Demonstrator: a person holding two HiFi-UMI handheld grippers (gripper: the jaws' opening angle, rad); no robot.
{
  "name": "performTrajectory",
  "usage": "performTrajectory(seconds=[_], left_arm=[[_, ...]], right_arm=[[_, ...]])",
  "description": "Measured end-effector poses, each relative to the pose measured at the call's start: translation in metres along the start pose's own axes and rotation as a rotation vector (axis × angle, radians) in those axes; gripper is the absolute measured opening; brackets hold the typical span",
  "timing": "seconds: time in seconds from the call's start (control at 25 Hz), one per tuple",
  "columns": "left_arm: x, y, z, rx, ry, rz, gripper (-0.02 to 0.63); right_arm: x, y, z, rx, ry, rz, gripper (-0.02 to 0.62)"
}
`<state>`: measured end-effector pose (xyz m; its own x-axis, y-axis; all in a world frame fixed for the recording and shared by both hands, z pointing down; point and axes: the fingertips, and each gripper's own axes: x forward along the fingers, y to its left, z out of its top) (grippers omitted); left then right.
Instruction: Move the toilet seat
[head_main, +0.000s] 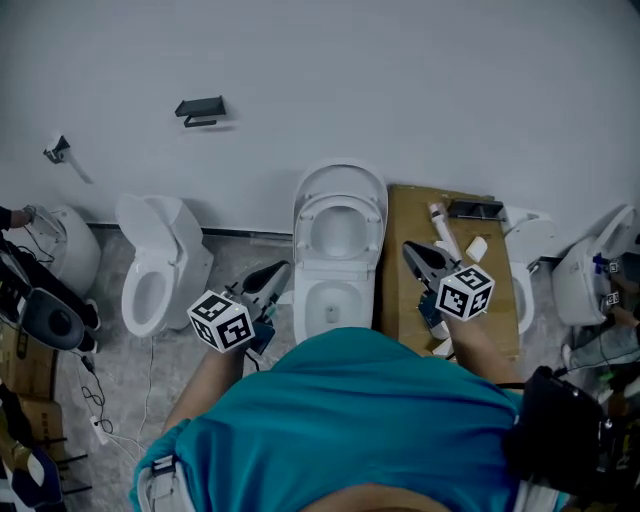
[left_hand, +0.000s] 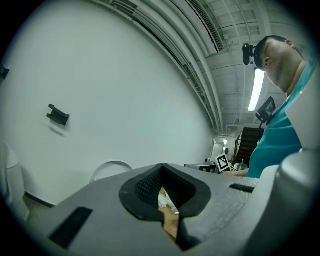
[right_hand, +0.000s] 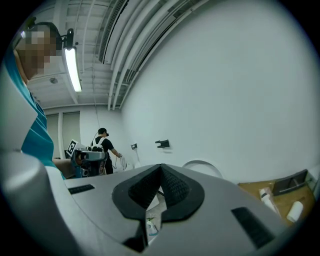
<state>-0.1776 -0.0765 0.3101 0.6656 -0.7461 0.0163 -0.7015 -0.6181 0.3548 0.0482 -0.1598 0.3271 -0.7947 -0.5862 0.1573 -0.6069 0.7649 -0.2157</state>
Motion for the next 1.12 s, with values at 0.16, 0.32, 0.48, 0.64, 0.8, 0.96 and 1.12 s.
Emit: performTrajectory(seconds=[0.16,0.32,0.48,0.64,0.8,0.96,1.12], left_arm=[[-0.002,0.002,0.011,-0.011,-0.022,0.027,0.006],[0.001,0.002,0.02,0.0,-0.03,0.032,0.006],[0.002,0.005,0.021,0.001,-0.032,0.035,0.006],[0.005,0.008,0.021,0.004,-0.027,0.034,0.005],[0.008,0.008,0.021,0.006,-0.024,0.03,0.006],[0.009,0.008,0.021,0.006,-0.022,0.033,0.006],[0.009,0.01,0.02,0.006,-0.02,0.037,0.006]], right_arm=[[0.003,0.003,0.008,-0.034,-0.006,-0.02,-0.002],[0.007,0.001,0.008,-0.041,0.006,-0.024,-0.002],[0.01,0.0,0.007,-0.043,0.013,-0.027,-0.002],[0.01,-0.003,0.008,-0.052,0.014,-0.03,-0.002],[0.008,-0.005,0.008,-0.052,0.016,-0.033,-0.002],[0.009,-0.004,0.008,-0.056,0.021,-0.028,-0.002],[0.008,-0.003,0.007,-0.062,0.022,-0.025,-0.002]])
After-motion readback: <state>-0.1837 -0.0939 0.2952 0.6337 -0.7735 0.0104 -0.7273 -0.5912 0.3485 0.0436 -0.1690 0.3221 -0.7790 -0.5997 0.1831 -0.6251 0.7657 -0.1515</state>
